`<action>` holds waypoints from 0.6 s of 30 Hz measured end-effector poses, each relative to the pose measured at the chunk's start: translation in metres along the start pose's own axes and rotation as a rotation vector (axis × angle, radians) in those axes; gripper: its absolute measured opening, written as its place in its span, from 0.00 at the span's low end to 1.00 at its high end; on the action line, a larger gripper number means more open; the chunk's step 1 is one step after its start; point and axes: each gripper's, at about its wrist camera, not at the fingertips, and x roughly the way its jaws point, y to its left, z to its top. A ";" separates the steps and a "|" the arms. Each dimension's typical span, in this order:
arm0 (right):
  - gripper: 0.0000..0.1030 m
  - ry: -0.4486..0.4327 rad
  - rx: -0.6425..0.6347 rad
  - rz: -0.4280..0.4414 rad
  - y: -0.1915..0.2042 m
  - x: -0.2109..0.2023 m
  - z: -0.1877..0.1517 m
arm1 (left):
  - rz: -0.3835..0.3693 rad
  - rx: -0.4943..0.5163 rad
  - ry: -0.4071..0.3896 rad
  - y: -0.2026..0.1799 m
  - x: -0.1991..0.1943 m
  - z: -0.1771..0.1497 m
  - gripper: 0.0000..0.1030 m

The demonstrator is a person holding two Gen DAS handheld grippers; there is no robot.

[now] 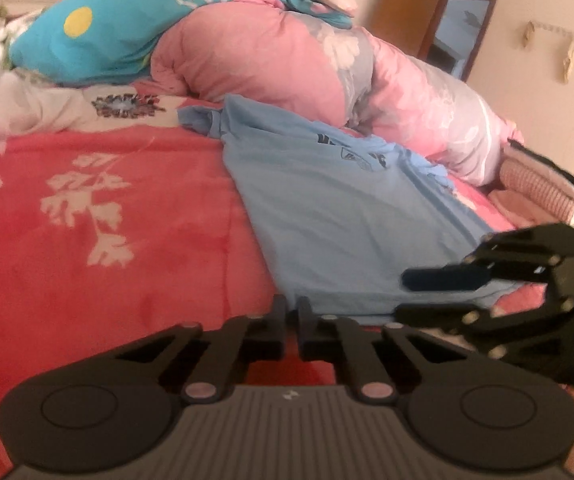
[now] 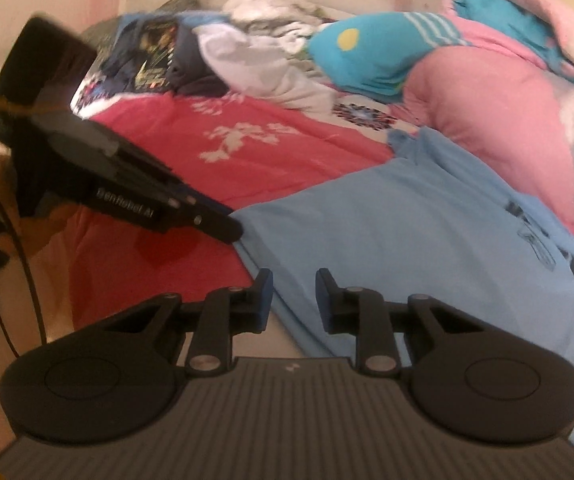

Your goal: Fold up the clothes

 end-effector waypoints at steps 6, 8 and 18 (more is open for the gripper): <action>0.01 0.027 0.020 0.035 0.000 0.011 -0.001 | -0.041 -0.043 0.018 0.003 -0.013 0.003 0.03; 0.01 0.021 0.025 0.047 0.000 0.009 0.000 | -0.056 -0.079 0.045 0.010 -0.009 0.002 0.03; 0.06 0.015 -0.029 0.034 0.001 0.008 0.002 | -0.120 -0.170 0.053 0.032 -0.005 -0.004 0.03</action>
